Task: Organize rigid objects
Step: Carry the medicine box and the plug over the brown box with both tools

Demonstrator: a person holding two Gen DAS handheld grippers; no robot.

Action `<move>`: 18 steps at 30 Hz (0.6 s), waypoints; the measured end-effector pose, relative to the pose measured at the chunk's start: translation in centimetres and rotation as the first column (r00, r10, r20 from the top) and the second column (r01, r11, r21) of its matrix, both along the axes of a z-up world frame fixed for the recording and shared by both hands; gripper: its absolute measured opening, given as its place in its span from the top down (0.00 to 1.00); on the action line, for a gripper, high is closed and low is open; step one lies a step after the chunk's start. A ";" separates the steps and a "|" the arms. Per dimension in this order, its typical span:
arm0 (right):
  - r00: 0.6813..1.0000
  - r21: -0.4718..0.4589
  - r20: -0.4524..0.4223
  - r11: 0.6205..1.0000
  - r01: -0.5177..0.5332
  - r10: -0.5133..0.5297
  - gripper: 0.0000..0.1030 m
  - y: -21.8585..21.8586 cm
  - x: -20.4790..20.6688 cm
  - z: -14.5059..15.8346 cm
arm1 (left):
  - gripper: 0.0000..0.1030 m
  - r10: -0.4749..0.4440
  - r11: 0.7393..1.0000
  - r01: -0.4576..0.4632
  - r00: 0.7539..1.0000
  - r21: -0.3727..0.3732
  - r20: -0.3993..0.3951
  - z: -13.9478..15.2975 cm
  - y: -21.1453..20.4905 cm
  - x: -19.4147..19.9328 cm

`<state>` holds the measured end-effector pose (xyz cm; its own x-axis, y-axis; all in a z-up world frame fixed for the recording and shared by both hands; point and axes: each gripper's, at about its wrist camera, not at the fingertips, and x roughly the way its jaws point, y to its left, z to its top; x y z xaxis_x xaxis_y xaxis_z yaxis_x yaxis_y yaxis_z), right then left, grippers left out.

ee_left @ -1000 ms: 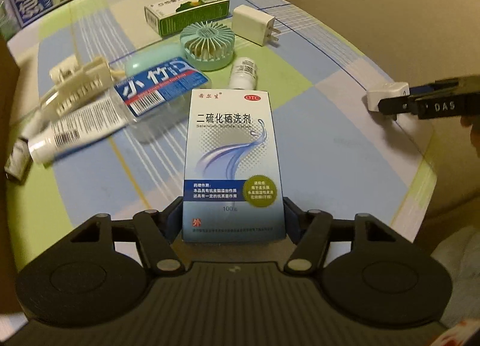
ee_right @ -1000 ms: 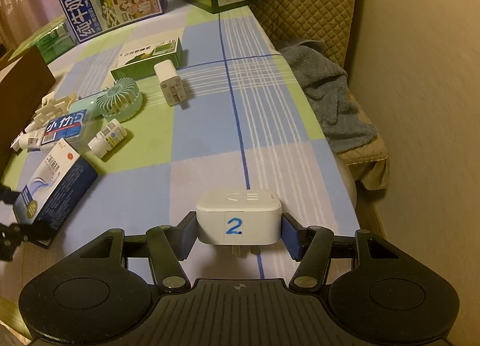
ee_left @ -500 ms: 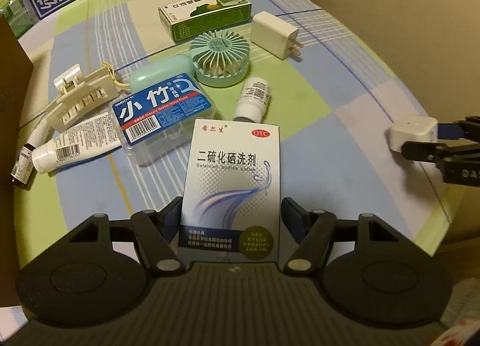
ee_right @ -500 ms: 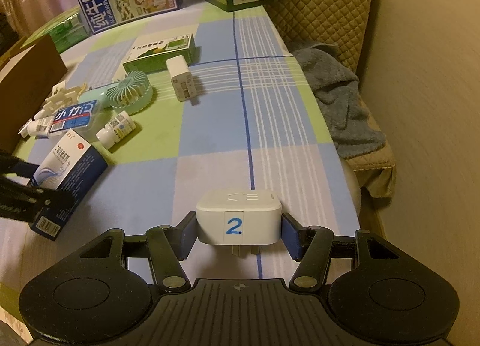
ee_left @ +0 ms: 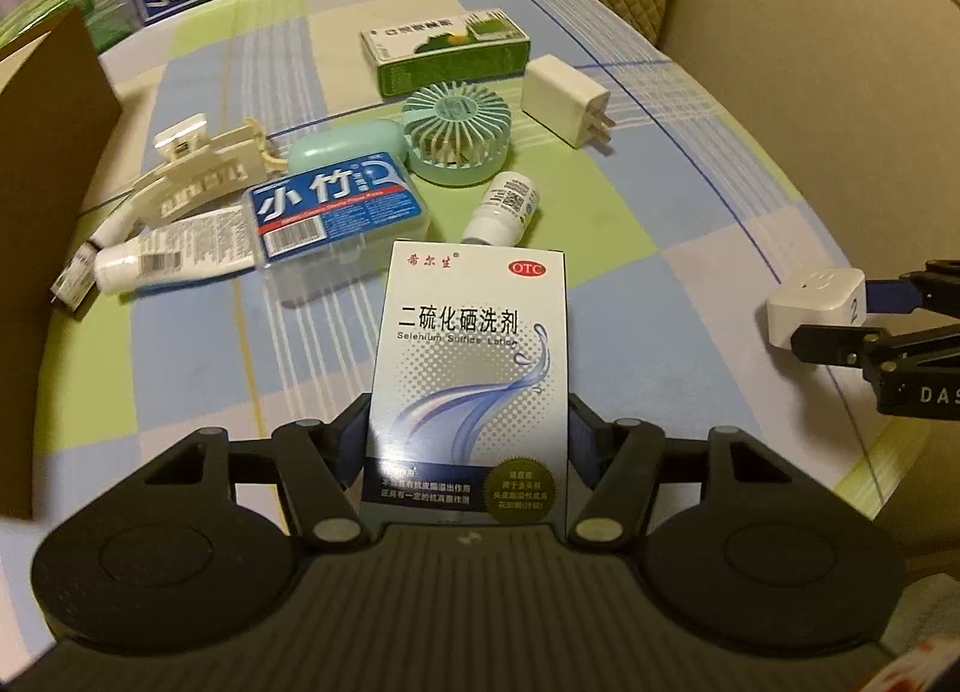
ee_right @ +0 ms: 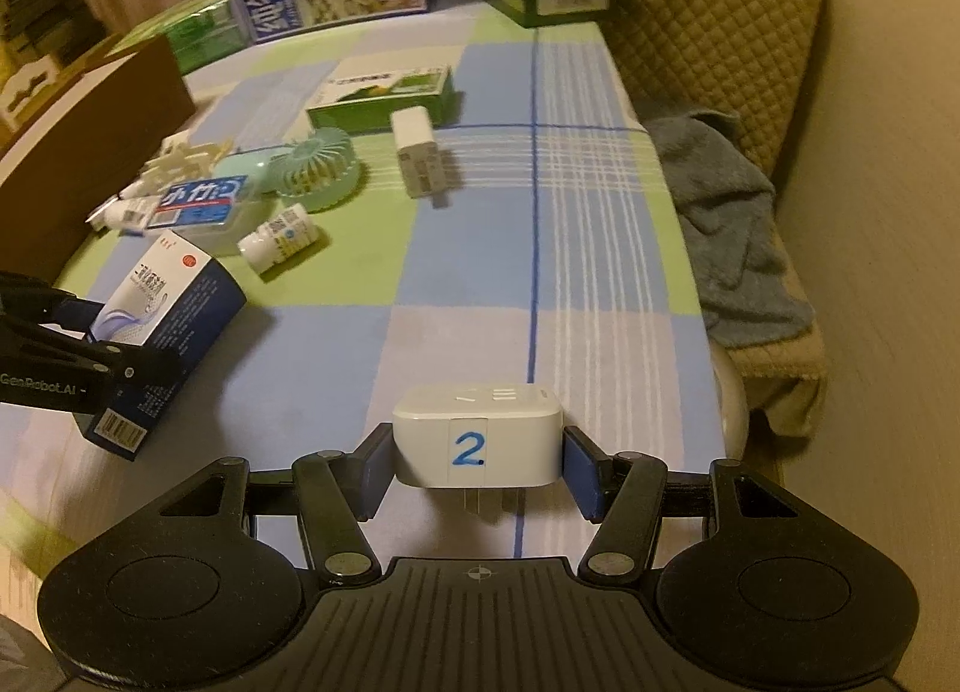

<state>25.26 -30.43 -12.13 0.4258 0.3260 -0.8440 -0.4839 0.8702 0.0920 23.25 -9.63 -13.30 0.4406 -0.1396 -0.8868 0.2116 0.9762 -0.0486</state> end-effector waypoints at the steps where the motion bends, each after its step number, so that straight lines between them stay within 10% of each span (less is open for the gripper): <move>1: 1.000 0.003 0.000 1.000 -0.015 0.015 0.46 0.1 0.1 0.1 | 0.41 0.015 1.000 -0.015 1.000 -0.001 0.004 0.2 0.0 -0.3; 18: 0.955 0.161 0.050 0.941 -0.297 0.293 0.46 10.9 -0.8 6.4 | 0.41 0.266 0.963 -0.251 0.944 -0.097 0.198 10.6 8.7 -4.6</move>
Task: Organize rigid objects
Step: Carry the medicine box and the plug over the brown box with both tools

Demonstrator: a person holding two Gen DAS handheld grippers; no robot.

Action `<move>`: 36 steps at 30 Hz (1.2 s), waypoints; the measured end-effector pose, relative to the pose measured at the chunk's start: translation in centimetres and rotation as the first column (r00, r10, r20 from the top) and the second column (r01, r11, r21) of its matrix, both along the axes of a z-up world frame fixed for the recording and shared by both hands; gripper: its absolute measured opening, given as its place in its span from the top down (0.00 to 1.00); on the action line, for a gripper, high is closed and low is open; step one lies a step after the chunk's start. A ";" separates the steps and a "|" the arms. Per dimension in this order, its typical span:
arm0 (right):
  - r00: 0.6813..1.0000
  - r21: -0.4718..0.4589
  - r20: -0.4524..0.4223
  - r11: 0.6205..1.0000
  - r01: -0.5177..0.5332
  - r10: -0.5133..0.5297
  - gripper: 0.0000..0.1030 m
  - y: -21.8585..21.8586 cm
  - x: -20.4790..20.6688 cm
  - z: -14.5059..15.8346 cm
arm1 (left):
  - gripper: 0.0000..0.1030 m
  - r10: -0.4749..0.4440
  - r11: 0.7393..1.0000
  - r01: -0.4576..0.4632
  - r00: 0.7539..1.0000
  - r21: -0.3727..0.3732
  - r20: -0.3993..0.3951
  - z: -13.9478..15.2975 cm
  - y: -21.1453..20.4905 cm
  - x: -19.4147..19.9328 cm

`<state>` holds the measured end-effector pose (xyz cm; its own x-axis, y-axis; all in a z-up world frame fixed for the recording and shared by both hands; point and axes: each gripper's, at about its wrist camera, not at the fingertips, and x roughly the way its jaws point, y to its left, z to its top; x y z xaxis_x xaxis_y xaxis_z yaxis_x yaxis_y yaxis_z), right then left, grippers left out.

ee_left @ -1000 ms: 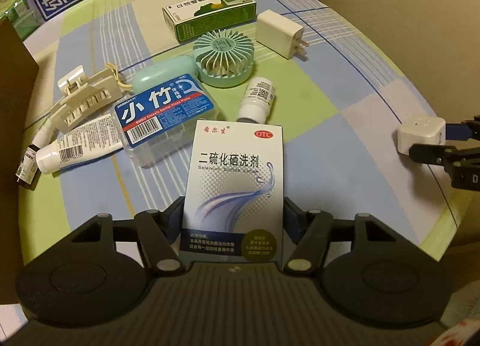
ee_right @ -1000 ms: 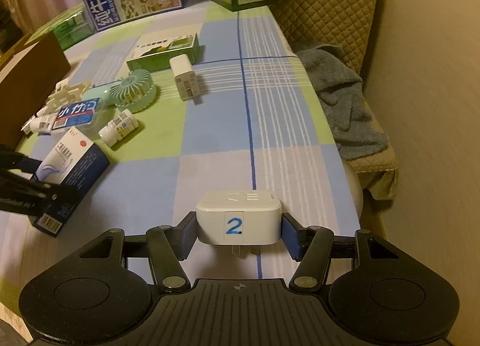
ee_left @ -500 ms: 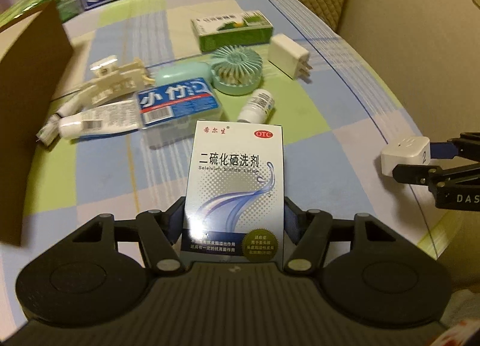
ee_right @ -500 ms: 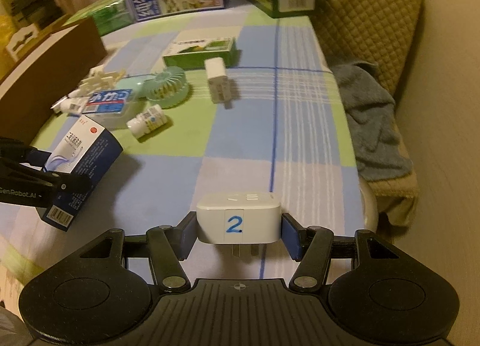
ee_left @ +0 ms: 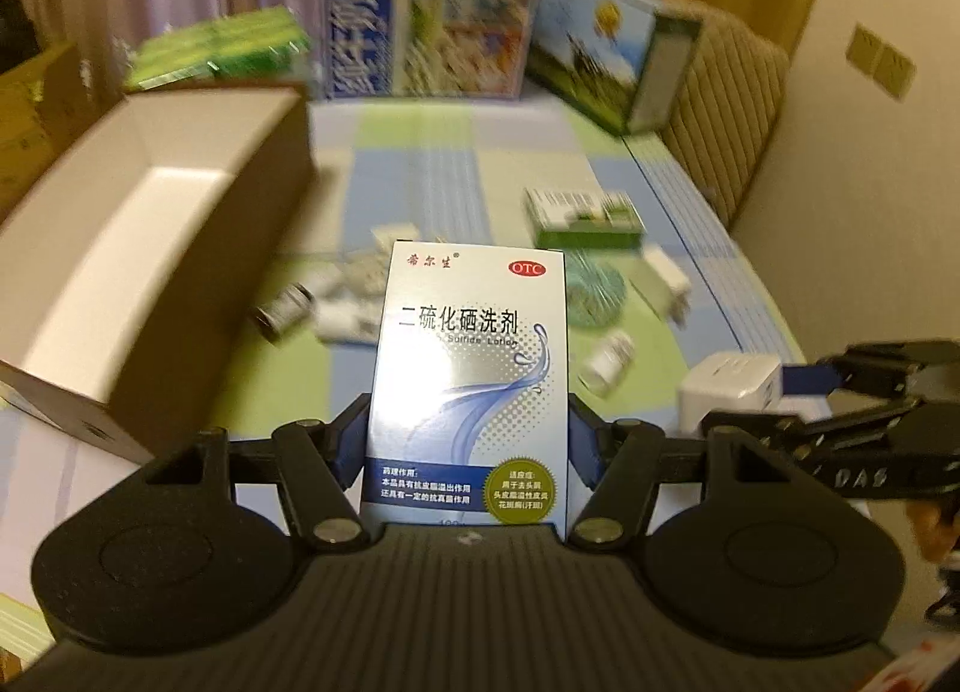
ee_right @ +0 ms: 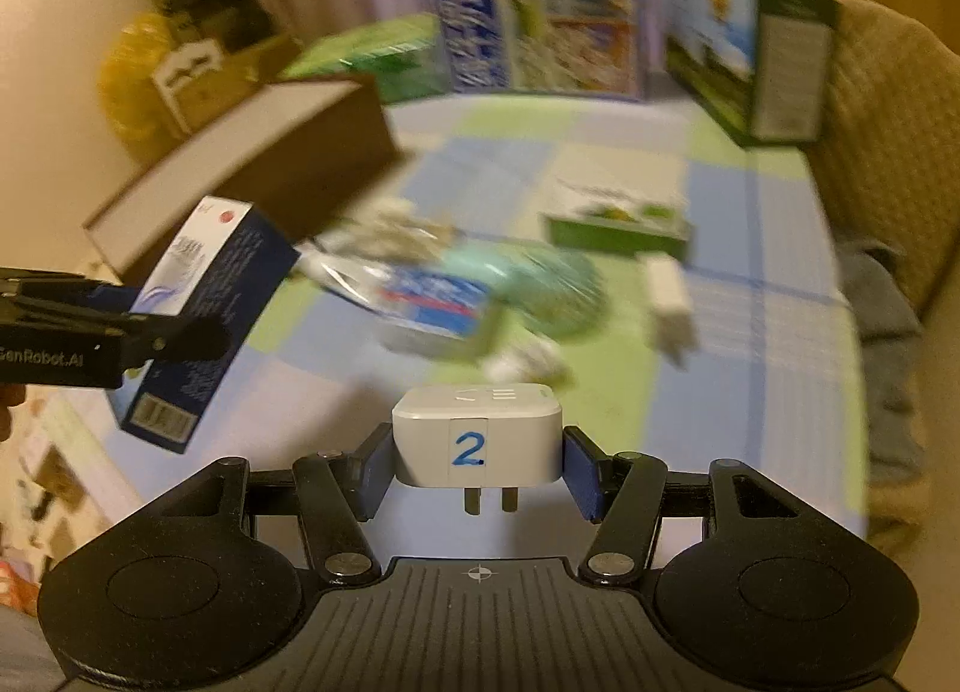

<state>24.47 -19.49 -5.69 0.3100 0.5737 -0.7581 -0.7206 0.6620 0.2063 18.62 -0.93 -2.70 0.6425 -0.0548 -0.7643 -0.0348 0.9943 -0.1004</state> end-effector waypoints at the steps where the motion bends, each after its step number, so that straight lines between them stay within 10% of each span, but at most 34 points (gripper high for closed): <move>1: 1.000 0.015 0.002 1.000 -0.017 0.017 0.46 1.2 -0.2 0.4 | 0.41 0.006 1.000 -0.006 1.000 0.003 0.014 0.7 0.9 0.0; 15: 0.971 0.185 0.080 0.954 -0.235 0.224 0.46 23.1 -3.7 5.2 | 0.41 0.116 0.990 -0.123 0.989 0.073 0.087 5.4 18.3 1.4; 36: 0.970 -0.120 0.049 0.966 -0.230 0.238 0.46 37.0 -2.2 -2.4 | 0.40 0.005 0.999 0.002 0.982 0.038 -0.189 -3.1 30.2 9.2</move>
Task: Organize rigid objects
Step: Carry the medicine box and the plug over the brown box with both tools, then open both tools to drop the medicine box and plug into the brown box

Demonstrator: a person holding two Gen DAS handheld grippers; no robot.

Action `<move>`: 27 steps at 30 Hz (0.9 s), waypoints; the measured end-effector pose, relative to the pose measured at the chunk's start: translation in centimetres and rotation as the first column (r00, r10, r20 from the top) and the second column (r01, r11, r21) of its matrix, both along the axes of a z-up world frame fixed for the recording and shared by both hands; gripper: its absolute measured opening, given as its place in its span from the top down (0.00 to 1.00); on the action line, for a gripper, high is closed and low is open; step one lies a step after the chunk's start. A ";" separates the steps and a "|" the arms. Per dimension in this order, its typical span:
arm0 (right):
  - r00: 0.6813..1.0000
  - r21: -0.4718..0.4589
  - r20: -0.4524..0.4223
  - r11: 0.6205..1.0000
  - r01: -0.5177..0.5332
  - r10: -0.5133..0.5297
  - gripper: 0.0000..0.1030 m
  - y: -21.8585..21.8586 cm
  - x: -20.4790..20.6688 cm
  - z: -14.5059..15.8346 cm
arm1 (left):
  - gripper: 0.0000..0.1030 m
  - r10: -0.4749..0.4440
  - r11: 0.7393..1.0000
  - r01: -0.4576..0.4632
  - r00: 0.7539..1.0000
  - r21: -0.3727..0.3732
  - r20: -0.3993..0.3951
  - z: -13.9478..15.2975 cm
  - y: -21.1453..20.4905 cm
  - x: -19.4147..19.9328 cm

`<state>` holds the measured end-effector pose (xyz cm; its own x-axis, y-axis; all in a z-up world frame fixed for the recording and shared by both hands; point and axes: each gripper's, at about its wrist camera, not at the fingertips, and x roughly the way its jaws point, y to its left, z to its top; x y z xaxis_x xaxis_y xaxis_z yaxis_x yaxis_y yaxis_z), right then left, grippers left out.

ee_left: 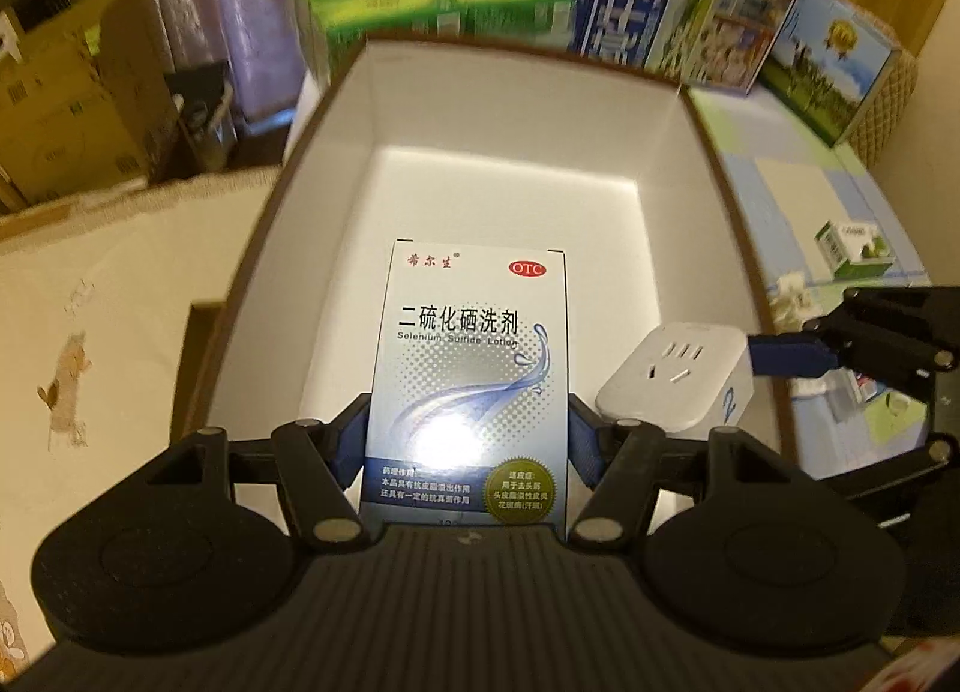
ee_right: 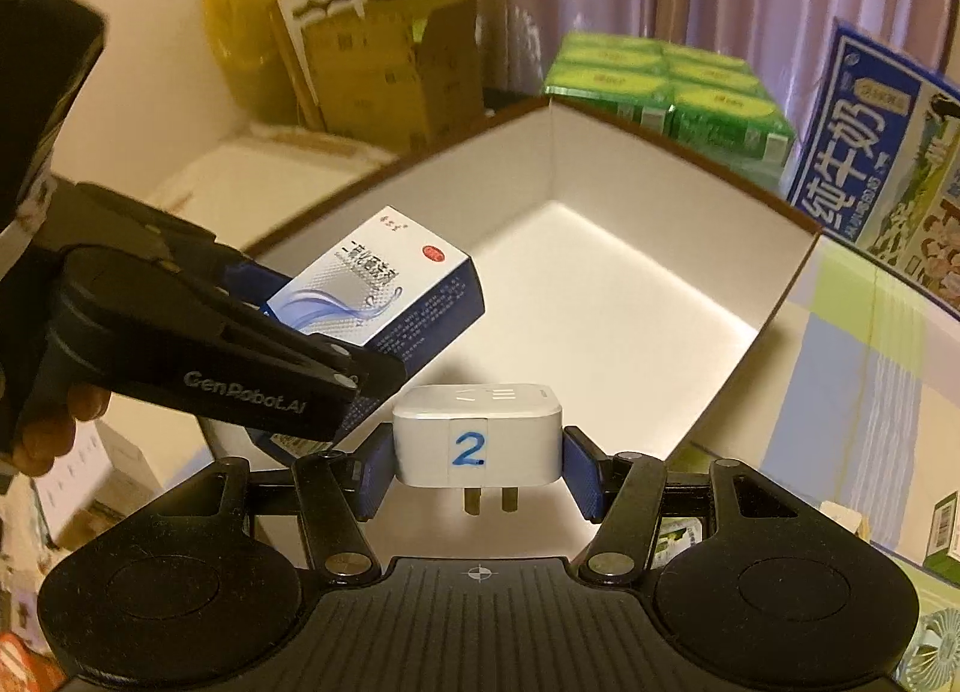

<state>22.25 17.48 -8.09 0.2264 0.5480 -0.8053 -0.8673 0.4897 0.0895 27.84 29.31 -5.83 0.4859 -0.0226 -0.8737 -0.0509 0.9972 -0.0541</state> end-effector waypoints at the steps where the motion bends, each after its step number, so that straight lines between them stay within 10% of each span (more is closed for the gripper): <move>1: 1.000 -0.017 0.003 1.000 -0.003 0.004 0.46 0.2 -0.1 -0.3 | 0.40 -0.005 1.000 0.005 1.000 -0.005 -0.018 -0.5 0.1 0.2; 27: 0.999 -0.072 0.040 0.997 0.024 -0.021 0.32 0.5 -1.5 -0.5 | 0.35 -0.040 0.999 0.038 0.998 -0.038 -0.047 -0.6 1.2 -1.6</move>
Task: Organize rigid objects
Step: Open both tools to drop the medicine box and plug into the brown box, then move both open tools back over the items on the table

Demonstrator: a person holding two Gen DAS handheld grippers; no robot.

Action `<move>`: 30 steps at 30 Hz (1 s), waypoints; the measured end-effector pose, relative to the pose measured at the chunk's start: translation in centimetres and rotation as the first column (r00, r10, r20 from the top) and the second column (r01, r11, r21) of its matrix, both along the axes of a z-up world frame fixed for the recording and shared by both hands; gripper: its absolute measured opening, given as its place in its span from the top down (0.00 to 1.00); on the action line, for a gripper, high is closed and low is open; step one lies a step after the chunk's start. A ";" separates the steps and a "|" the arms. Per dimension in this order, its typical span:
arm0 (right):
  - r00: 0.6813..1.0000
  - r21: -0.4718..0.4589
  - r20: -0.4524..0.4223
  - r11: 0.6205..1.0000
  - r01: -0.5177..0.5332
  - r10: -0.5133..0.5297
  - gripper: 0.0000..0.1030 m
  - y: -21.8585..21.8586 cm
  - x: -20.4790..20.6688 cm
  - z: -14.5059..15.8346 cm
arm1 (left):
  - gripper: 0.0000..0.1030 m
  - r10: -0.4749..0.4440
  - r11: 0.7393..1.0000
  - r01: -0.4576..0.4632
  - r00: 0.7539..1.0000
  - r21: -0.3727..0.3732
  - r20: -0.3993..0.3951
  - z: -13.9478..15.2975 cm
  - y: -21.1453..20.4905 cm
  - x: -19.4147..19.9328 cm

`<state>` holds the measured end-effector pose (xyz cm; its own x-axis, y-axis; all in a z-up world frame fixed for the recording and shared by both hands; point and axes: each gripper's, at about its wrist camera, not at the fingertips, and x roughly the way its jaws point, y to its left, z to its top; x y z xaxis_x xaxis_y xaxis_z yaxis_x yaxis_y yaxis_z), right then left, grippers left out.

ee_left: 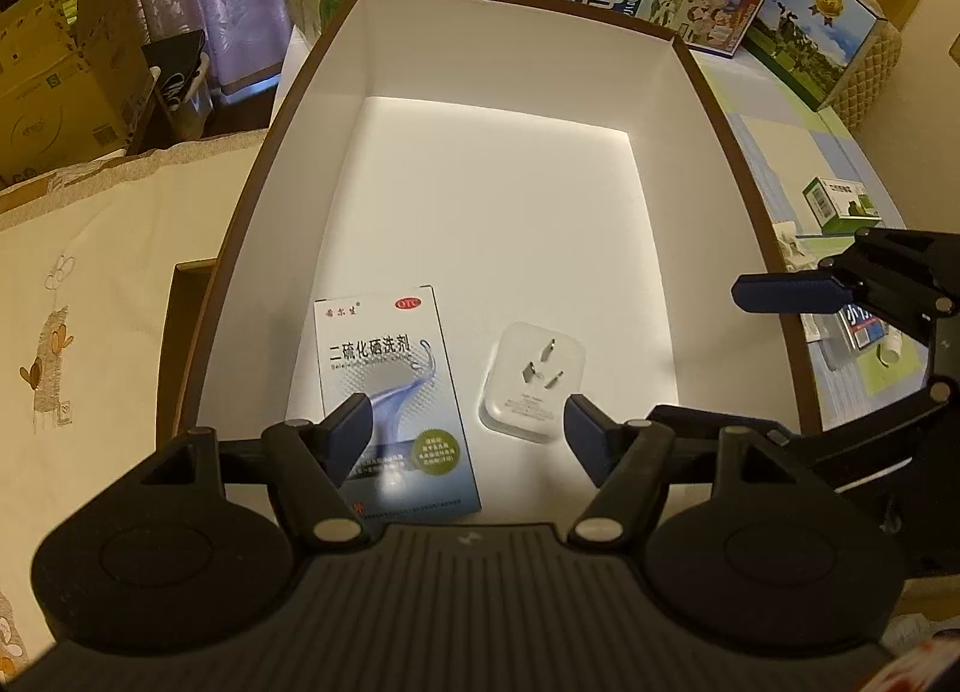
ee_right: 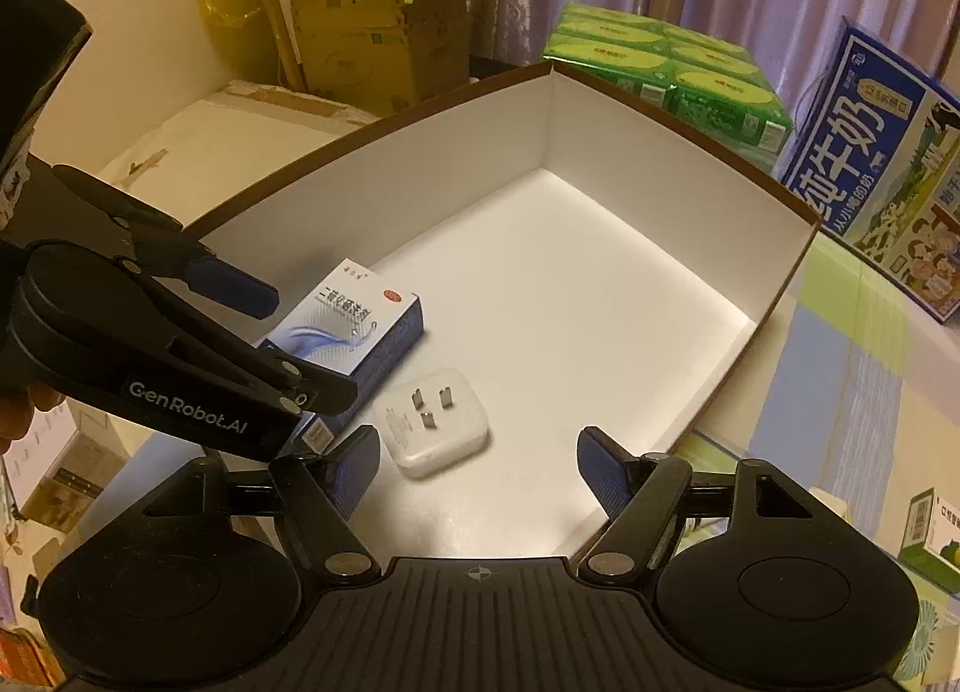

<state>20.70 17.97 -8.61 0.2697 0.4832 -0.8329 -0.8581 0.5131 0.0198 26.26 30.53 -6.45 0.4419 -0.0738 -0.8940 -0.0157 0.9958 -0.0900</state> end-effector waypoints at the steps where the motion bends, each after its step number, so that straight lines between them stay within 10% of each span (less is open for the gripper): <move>1: 1.000 0.002 -0.001 1.000 0.002 -0.002 0.32 -0.1 -0.1 0.0 | 0.35 -0.001 1.000 0.001 1.000 0.000 0.001 0.0 -0.1 -0.1; 30: 0.997 0.161 0.006 0.984 0.077 -0.080 0.32 -4.9 -2.9 3.2 | 0.35 0.005 1.000 -0.008 0.992 0.020 0.122 4.0 -2.6 -4.4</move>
